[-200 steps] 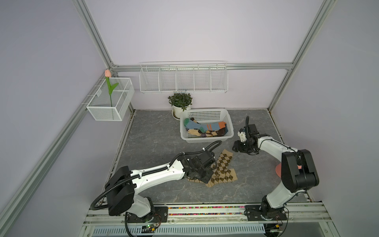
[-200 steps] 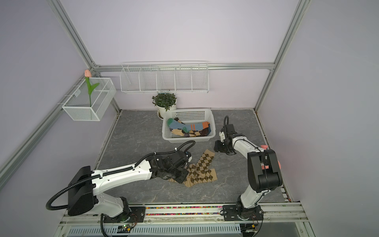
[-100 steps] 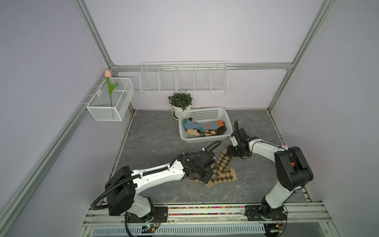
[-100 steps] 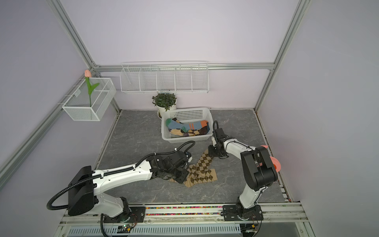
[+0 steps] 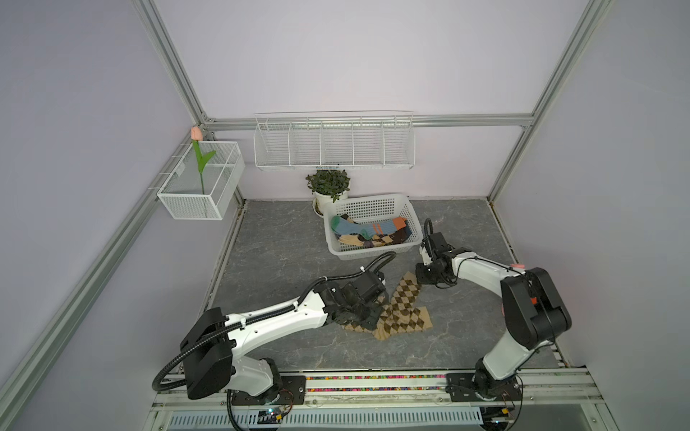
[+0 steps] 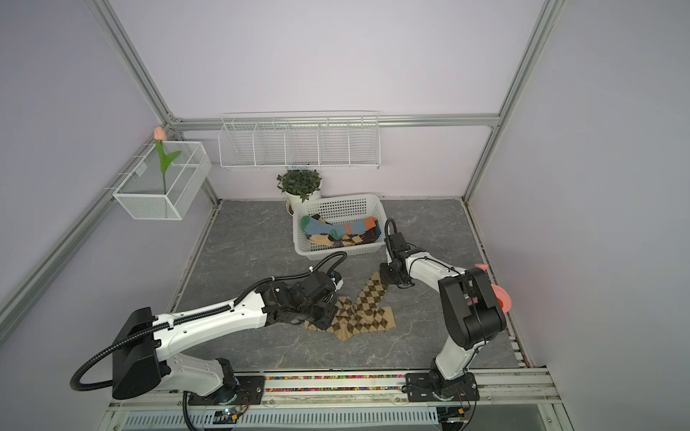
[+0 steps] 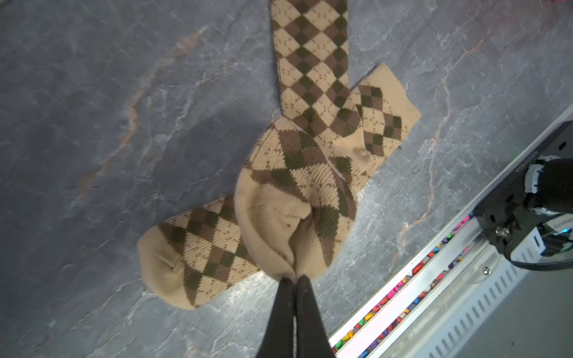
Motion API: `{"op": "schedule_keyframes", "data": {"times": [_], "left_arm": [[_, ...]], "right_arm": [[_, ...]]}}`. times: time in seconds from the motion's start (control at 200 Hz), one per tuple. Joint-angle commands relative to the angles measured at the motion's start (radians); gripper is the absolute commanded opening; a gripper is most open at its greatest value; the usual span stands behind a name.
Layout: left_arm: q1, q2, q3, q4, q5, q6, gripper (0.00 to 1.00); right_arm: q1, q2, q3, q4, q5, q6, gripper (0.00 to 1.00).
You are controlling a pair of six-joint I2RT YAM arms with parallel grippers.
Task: Place the socks together as a pair
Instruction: Pick up the sock at the center of the board, then place the sock in the sock.
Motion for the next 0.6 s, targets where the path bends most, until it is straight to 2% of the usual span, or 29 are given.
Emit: {"op": "schedule_keyframes", "data": {"times": [0.0, 0.1, 0.255, 0.485, 0.595], "left_arm": [[0.039, -0.097, 0.016, -0.059, -0.068, -0.02, 0.0], [0.049, -0.162, 0.019, -0.073, -0.07, -0.001, 0.0], [0.049, -0.214, 0.026, -0.109, -0.039, 0.011, 0.0], [0.05, -0.221, -0.001, -0.165, -0.028, 0.014, 0.0], [0.05, -0.204, -0.004, -0.182, -0.033, 0.017, 0.0]], "right_arm": [[0.004, -0.142, -0.005, -0.063, 0.012, -0.008, 0.07], [0.005, -0.257, -0.004, -0.113, -0.006, -0.01, 0.07], [0.014, -0.429, -0.058, -0.166, -0.105, 0.007, 0.07], [0.074, -0.678, -0.208, -0.232, -0.163, 0.066, 0.07], [0.115, -0.743, -0.255, -0.231, -0.19, 0.104, 0.07]]}}
